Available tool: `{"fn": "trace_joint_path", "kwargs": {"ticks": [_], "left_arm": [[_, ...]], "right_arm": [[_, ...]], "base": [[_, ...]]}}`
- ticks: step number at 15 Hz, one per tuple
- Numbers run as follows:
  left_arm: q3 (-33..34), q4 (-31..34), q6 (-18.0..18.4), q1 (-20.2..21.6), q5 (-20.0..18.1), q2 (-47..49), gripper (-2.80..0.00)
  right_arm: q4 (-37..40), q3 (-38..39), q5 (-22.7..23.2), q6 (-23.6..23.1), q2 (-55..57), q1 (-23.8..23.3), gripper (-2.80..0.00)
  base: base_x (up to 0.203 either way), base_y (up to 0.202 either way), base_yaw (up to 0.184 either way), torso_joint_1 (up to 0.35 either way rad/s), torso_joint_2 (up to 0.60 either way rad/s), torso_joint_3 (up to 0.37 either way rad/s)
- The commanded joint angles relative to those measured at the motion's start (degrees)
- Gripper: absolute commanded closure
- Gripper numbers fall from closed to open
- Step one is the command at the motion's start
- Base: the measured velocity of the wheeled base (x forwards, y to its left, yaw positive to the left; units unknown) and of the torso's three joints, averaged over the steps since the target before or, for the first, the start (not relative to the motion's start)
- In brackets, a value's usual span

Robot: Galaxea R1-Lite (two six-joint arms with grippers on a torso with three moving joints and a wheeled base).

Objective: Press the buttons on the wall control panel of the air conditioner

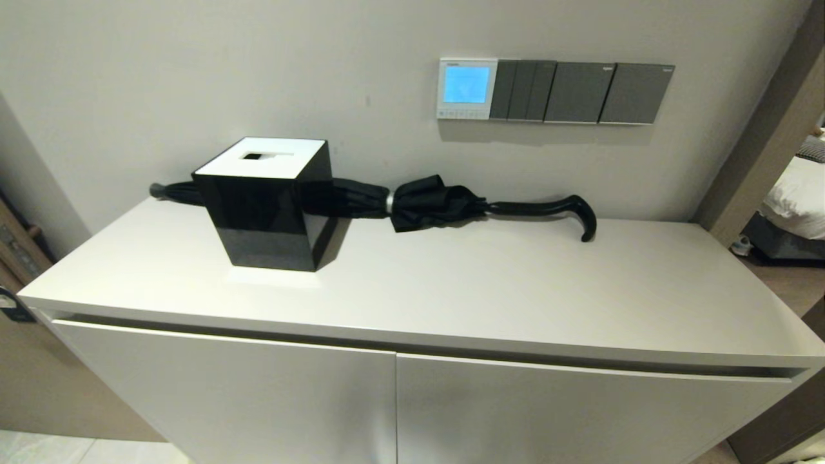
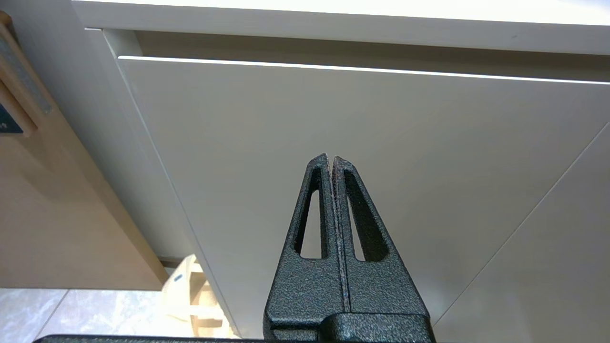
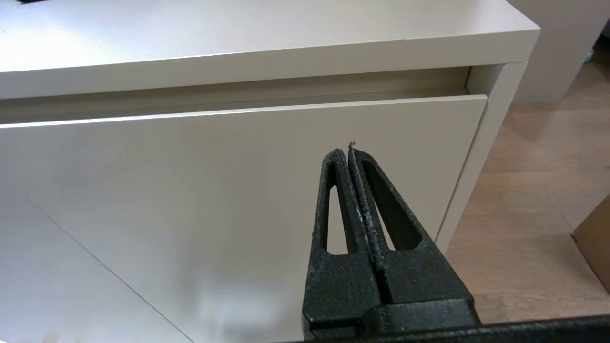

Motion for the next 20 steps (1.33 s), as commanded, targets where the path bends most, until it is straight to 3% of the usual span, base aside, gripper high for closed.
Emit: {"fn": "trace_joint_path", "kwargs": {"ticks": [1, 20], "left_arm": [[0.0, 0.04, 0.02, 0.02, 0.01, 0.0, 0.0], [0.0, 0.04, 0.02, 0.02, 0.01, 0.0, 0.0]], "right_arm": [[-0.03, 0.18, -0.04, 0.04, 0.18, -0.02, 0.0], [-0.03, 0.18, -0.04, 0.13, 0.18, -0.02, 0.0]], "base": [[0.0, 0.0, 0.0, 0.0, 0.0, 0.0], [0.0, 0.0, 0.0, 0.0, 0.0, 0.0]]}}
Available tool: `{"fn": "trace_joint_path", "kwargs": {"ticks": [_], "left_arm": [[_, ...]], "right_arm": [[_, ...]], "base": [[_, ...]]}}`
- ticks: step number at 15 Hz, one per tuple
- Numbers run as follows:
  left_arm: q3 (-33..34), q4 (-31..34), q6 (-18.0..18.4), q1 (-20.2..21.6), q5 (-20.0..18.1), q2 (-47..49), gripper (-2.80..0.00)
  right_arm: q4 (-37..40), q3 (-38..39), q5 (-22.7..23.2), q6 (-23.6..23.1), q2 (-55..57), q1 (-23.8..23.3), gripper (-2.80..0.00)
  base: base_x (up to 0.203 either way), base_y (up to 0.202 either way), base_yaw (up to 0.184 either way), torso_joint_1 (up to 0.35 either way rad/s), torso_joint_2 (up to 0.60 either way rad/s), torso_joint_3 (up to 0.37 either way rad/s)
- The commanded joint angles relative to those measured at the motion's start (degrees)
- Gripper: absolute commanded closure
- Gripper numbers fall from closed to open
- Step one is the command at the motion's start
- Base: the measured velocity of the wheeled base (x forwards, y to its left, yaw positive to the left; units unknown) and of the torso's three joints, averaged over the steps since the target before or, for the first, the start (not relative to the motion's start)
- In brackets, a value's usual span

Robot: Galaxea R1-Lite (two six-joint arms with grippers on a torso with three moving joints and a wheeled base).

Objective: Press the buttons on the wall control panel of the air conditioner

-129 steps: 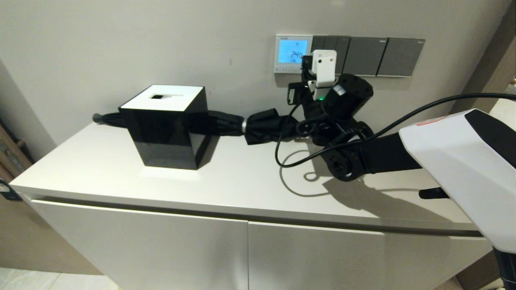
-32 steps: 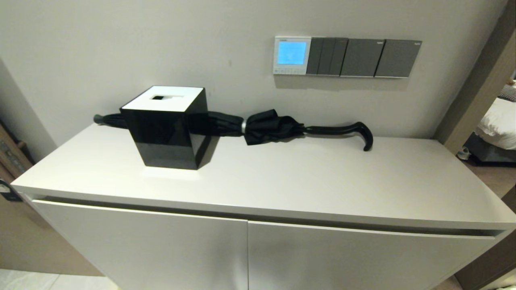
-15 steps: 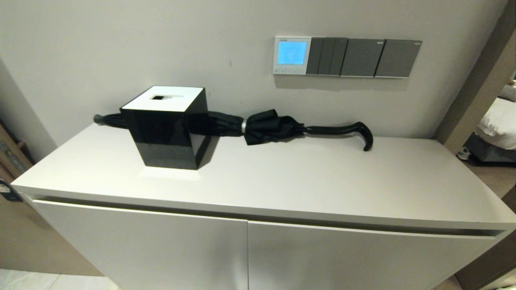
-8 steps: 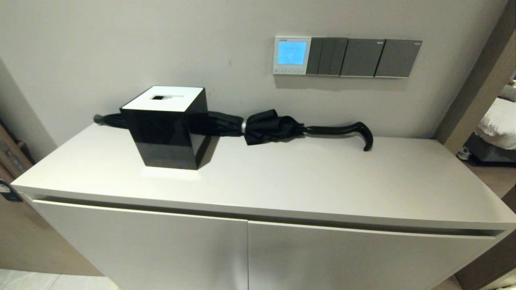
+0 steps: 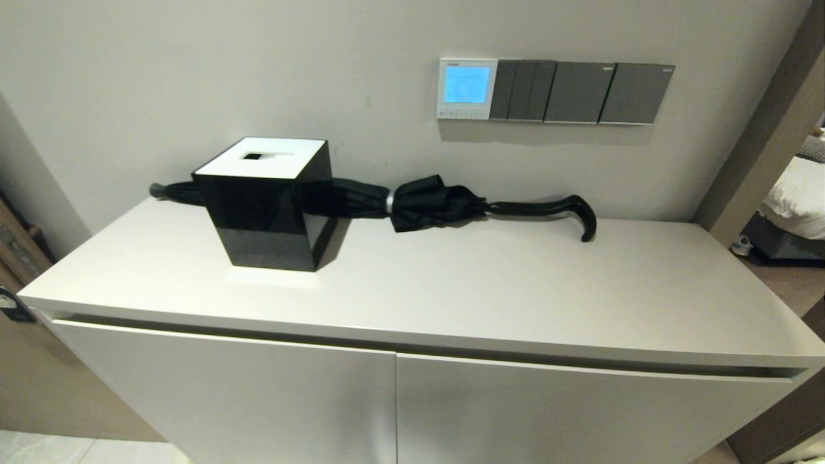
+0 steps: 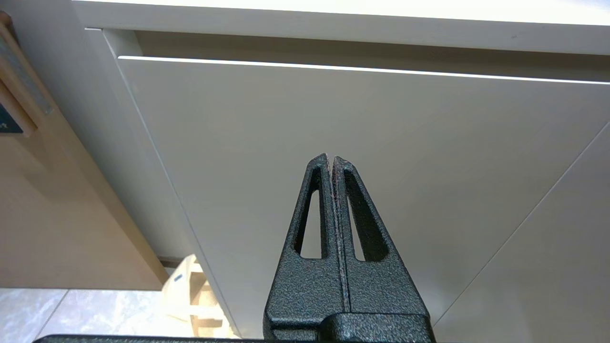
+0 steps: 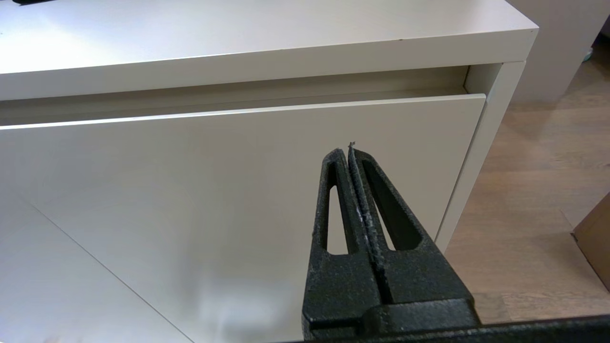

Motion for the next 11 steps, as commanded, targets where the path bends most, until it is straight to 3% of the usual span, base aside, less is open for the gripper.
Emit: {"fn": "trace_joint_path", "kwargs": {"ticks": [1, 11], "left_arm": [[0.0, -0.03, 0.02, 0.02, -0.01, 0.0, 0.0], [0.0, 0.05, 0.02, 0.02, -0.01, 0.0, 0.0]], "right_arm": [[0.0, 0.18, 0.02, 0.0, 0.13, 0.0, 0.0], [0.0, 0.18, 0.02, 0.0, 0.13, 0.0, 0.0]], "base": [[0.0, 0.0, 0.0, 0.0, 0.0, 0.0], [0.0, 0.0, 0.0, 0.0, 0.0, 0.0]]}}
